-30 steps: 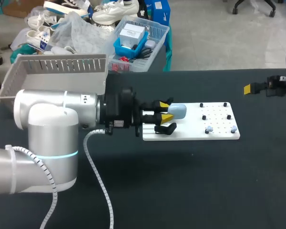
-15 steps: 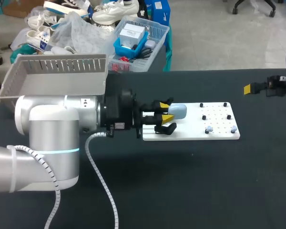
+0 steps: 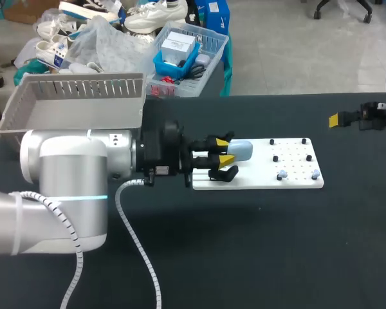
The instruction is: Pick up each earbud case from the left stands, insert the matching earbuds, close the lid, and place the case in the box.
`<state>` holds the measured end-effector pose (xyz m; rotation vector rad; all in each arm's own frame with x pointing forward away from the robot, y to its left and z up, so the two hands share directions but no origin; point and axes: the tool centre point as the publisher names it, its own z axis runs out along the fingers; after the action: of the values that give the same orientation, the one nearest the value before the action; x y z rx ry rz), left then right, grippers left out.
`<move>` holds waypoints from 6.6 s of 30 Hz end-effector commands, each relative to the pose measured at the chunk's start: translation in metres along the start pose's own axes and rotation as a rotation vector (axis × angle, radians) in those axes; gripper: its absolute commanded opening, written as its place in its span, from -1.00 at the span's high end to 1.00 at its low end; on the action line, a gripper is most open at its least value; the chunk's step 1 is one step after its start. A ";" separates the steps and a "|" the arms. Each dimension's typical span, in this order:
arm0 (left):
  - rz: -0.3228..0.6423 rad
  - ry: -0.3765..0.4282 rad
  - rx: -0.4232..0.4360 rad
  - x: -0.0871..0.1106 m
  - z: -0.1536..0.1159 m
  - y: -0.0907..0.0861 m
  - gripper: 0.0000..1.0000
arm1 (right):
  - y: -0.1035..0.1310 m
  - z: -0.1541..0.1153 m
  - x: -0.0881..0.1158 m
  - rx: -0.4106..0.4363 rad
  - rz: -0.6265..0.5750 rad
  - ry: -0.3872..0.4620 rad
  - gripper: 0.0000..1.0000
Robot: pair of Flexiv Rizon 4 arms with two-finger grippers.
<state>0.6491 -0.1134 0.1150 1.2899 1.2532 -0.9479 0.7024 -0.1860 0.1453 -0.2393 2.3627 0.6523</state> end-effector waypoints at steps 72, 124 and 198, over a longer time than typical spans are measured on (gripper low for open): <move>-0.032 0.016 0.093 0.025 0.033 0.011 1.00 | 0.138 0.072 0.071 0.003 -0.258 0.212 -1.00; -0.032 0.016 0.093 0.025 0.033 0.011 1.00 | 0.129 0.088 0.059 0.048 -0.234 0.212 -1.00; -0.032 0.016 0.093 0.025 0.033 0.011 1.00 | 0.001 0.056 0.097 0.561 -0.336 0.336 -0.37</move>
<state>0.6671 -0.1407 0.0883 1.3552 1.2585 -1.0305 0.6614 -0.1597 0.0491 -0.5856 2.6733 0.0754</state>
